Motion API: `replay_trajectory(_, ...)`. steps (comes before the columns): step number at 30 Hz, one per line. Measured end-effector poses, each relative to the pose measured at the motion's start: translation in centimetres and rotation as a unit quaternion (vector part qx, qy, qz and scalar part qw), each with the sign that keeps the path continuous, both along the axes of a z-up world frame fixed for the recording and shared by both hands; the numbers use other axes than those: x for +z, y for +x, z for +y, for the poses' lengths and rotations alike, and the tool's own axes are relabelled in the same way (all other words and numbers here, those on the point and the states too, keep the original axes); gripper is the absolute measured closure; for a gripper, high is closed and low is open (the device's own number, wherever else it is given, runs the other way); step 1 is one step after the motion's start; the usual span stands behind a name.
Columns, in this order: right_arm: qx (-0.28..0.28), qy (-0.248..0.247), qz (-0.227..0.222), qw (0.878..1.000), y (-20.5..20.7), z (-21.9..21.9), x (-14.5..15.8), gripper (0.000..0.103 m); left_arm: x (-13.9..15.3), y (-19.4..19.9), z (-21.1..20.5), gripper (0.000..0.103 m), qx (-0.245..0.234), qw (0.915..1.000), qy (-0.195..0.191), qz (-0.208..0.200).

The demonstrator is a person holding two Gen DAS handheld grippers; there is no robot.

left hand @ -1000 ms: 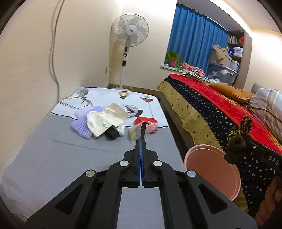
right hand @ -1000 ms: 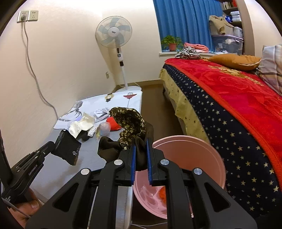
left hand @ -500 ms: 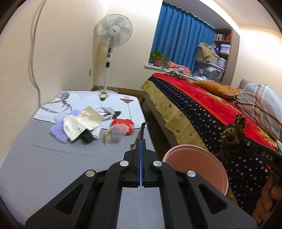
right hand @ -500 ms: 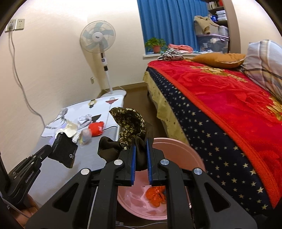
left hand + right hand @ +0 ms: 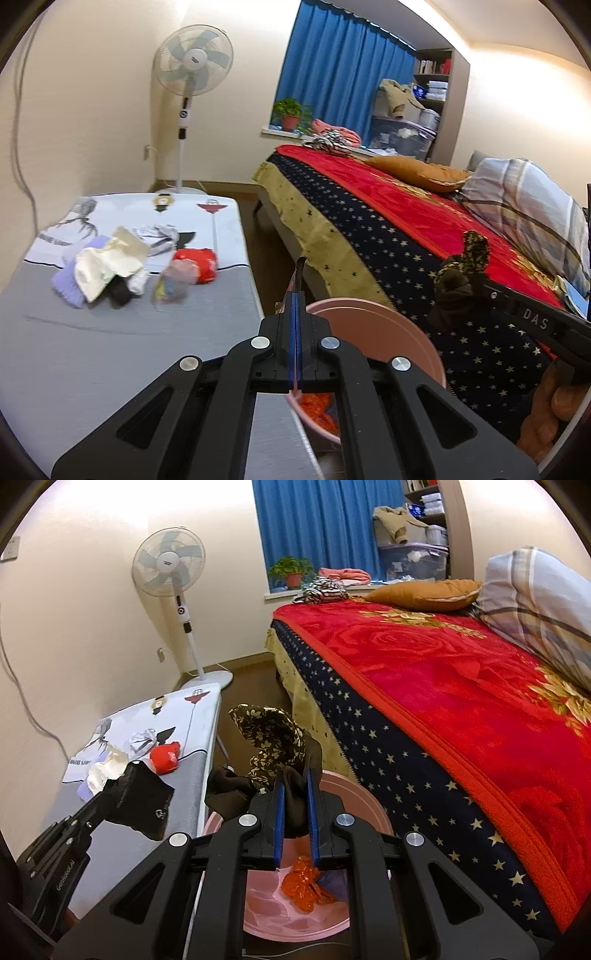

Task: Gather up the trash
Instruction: 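Carry the cloth and pouch to the pink bin and release both, then return both grippers to the ironing board toward the clear plastic bag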

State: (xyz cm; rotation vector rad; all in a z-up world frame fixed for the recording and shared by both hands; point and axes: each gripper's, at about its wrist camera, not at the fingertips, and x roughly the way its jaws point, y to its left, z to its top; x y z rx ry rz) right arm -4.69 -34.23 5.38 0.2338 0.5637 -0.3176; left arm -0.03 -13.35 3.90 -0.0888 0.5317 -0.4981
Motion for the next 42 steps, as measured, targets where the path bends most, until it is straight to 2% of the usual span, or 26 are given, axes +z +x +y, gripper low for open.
replay_trajectory(12, -0.031, 0.005, 0.011, 0.999, 0.3, -1.7, -0.7, 0.092, -1.7, 1.0, -3.4, 0.103, -0.045, 0.9987, 0.003, 0.024)
replay_trajectory(35, -0.036, 0.004, 0.018, 0.999, 1.0, -2.0, -1.2, 0.091, -2.6, 1.5, -4.8, 0.103, -0.058, 0.9975, 0.010, 0.039)
replay_trajectory(38, -0.037, 0.006, 0.018, 0.999, 1.0, -2.2, -1.4, 0.086, -2.6, 1.6, -4.8, 0.103, -0.064, 0.9970, 0.006, 0.042)
replay_trajectory(39, -0.039, 0.006, 0.019, 0.999, 1.0, -2.2, -1.4, 0.080, -2.7, 1.7, -4.8, 0.103, -0.063, 0.9970, 0.008, 0.045)
replay_trajectory(40, -0.042, 0.006, 0.020, 0.999, 0.9, -2.2, -1.3, 0.070, -2.8, 1.7, -4.7, 0.103, -0.060, 0.9971, 0.009, 0.046)
replay_trajectory(41, -0.045, 0.005, 0.017, 0.999, 0.8, -2.3, -1.3, 0.065, -2.9, 1.9, -4.5, 0.100, -0.059, 0.9970, 0.009, 0.048)
replay_trajectory(42, -0.050, 0.003, 0.015, 0.999, 0.7, -2.3, -1.2, 0.060, -3.0, 2.0, -4.3, 0.091, -0.058, 0.9969, 0.008, 0.052)
